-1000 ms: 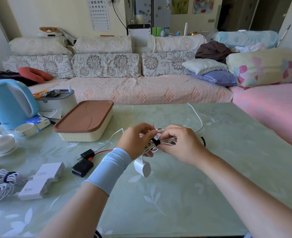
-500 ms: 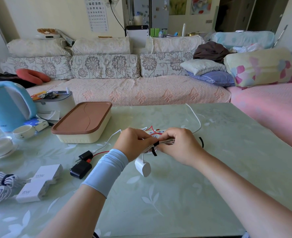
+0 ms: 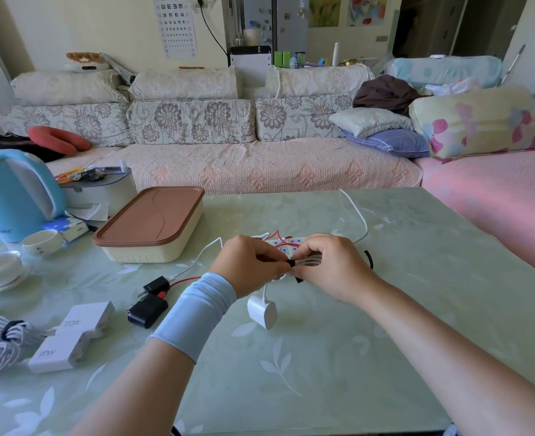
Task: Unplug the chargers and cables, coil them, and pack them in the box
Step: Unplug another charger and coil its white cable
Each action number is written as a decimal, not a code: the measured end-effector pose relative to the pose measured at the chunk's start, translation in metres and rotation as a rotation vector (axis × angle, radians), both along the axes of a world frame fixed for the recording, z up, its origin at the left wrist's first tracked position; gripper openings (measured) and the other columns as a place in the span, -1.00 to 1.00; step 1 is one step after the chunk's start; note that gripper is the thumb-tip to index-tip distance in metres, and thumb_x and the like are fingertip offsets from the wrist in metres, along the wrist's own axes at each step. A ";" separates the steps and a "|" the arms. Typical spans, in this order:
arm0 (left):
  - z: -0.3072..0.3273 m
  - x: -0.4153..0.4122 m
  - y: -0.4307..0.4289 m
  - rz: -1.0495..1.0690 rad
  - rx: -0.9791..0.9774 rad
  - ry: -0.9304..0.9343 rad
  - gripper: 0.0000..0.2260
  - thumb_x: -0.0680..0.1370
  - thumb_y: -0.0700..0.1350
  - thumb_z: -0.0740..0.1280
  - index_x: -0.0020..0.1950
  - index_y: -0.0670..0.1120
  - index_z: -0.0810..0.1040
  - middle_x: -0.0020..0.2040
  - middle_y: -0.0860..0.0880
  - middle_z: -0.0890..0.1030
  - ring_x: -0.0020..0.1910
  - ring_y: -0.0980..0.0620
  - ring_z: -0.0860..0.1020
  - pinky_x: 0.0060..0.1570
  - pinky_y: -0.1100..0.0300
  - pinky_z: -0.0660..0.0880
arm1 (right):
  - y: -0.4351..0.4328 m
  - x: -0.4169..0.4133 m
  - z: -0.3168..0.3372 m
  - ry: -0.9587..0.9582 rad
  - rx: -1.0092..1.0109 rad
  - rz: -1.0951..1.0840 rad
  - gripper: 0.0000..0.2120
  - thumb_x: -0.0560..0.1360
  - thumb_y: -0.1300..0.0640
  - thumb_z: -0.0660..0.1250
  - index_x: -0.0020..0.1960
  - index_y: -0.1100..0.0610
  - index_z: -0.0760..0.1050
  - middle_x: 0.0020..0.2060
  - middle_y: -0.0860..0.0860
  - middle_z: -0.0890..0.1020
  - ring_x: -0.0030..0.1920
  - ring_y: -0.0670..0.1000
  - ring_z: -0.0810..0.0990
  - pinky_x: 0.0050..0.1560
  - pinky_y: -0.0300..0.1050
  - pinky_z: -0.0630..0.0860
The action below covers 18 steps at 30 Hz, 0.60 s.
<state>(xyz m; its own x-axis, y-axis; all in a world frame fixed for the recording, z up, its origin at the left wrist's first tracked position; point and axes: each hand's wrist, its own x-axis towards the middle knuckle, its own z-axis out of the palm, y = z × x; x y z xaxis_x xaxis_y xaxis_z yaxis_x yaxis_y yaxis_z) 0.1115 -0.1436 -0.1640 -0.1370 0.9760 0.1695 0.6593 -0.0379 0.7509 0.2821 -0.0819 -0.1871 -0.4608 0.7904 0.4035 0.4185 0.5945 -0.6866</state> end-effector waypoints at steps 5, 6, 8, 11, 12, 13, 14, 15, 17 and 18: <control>-0.006 0.000 0.003 -0.093 -0.132 -0.053 -0.90 0.44 -0.12 0.48 -0.17 0.10 0.72 -0.39 -0.01 0.64 -0.44 0.11 0.49 -0.34 0.34 0.42 | -0.001 0.001 0.001 0.026 0.000 0.034 -0.76 0.30 0.27 0.57 -0.26 -0.07 0.64 -0.26 -0.09 0.62 -0.22 -0.15 0.61 -0.19 -0.28 0.49; -0.007 -0.001 0.004 -0.090 -0.138 -0.097 -0.90 0.46 -0.14 0.46 -0.15 0.07 0.72 -0.38 -0.03 0.64 -0.42 0.08 0.52 -0.31 0.32 0.45 | -0.001 0.001 0.001 0.018 0.014 0.031 -0.78 0.31 0.26 0.57 -0.22 -0.03 0.65 -0.24 -0.10 0.61 -0.20 -0.16 0.60 -0.18 -0.30 0.48; -0.007 -0.002 0.003 -0.092 -0.154 -0.171 -0.90 0.50 -0.18 0.41 -0.12 -0.05 0.73 -0.34 -0.07 0.65 -0.37 0.03 0.57 -0.27 0.28 0.50 | -0.002 0.001 0.001 0.005 0.068 0.043 -0.77 0.31 0.25 0.57 -0.13 0.01 0.62 -0.19 -0.12 0.60 -0.15 -0.18 0.58 -0.16 -0.36 0.45; -0.003 -0.005 0.000 -0.102 -0.194 -0.169 -0.83 0.56 -0.16 0.33 -0.08 -0.19 0.70 -0.36 -0.08 0.62 -0.47 0.12 0.51 -0.46 0.38 0.38 | -0.003 0.001 0.001 0.002 0.170 0.120 -0.81 0.35 0.28 0.54 -0.18 0.05 0.59 -0.15 -0.09 0.57 -0.10 -0.12 0.58 -0.10 -0.32 0.44; -0.002 -0.006 -0.001 -0.097 -0.211 -0.175 -0.81 0.57 -0.15 0.31 -0.07 -0.21 0.69 -0.38 -0.06 0.61 -0.50 0.14 0.49 -0.51 0.40 0.32 | -0.003 0.001 0.001 0.009 0.189 0.146 -0.85 0.38 0.29 0.52 -0.20 0.08 0.61 -0.14 -0.08 0.59 -0.08 -0.10 0.59 -0.07 -0.29 0.46; -0.001 -0.007 -0.002 -0.093 -0.230 -0.202 -0.80 0.58 -0.15 0.30 -0.06 -0.22 0.69 -0.38 -0.05 0.61 -0.51 0.15 0.48 -0.53 0.41 0.31 | -0.002 0.001 0.001 0.014 0.197 0.166 -0.87 0.40 0.29 0.50 -0.19 0.09 0.63 -0.14 -0.07 0.61 -0.06 -0.09 0.60 -0.05 -0.28 0.47; 0.000 -0.008 -0.002 -0.089 -0.249 -0.251 -0.80 0.58 -0.15 0.30 -0.06 -0.21 0.69 -0.36 -0.04 0.62 -0.49 0.14 0.50 -0.51 0.40 0.34 | -0.002 0.001 0.002 0.011 0.200 0.178 -0.89 0.43 0.29 0.47 -0.17 0.10 0.65 -0.13 -0.06 0.63 -0.05 -0.09 0.62 -0.03 -0.29 0.47; 0.000 -0.009 -0.002 -0.086 -0.265 -0.316 -0.81 0.58 -0.15 0.30 -0.07 -0.19 0.69 -0.36 -0.01 0.63 -0.47 0.13 0.51 -0.47 0.37 0.40 | -0.001 0.001 0.003 0.003 0.202 0.182 -0.90 0.45 0.29 0.44 -0.14 0.11 0.67 -0.12 -0.06 0.65 -0.04 -0.10 0.62 -0.02 -0.32 0.47; 0.000 -0.010 -0.002 -0.077 -0.294 -0.414 -0.83 0.59 -0.16 0.30 -0.09 -0.15 0.67 -0.41 0.07 0.63 -0.45 0.12 0.51 -0.37 0.32 0.50 | -0.002 0.002 0.005 -0.025 0.222 0.183 -0.80 0.44 0.32 0.31 -0.10 0.12 0.69 -0.08 -0.06 0.67 0.01 -0.13 0.62 0.05 -0.36 0.45; 0.000 -0.010 -0.002 -0.075 -0.308 -0.435 -0.83 0.60 -0.15 0.30 -0.09 -0.14 0.67 -0.43 0.09 0.62 -0.45 0.12 0.50 -0.36 0.31 0.51 | -0.001 0.003 0.005 -0.047 0.249 0.184 -0.70 0.38 0.34 0.24 -0.08 0.11 0.69 -0.05 -0.08 0.67 0.05 -0.13 0.61 0.12 -0.36 0.44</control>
<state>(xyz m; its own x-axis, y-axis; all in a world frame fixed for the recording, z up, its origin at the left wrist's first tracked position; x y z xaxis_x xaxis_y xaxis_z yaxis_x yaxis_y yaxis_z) 0.1014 -0.1457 -0.1644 -0.0592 0.9814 -0.1827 0.2891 0.1920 0.9378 0.2850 -0.0832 -0.1819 -0.6102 0.5714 0.5488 0.3160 0.8108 -0.4927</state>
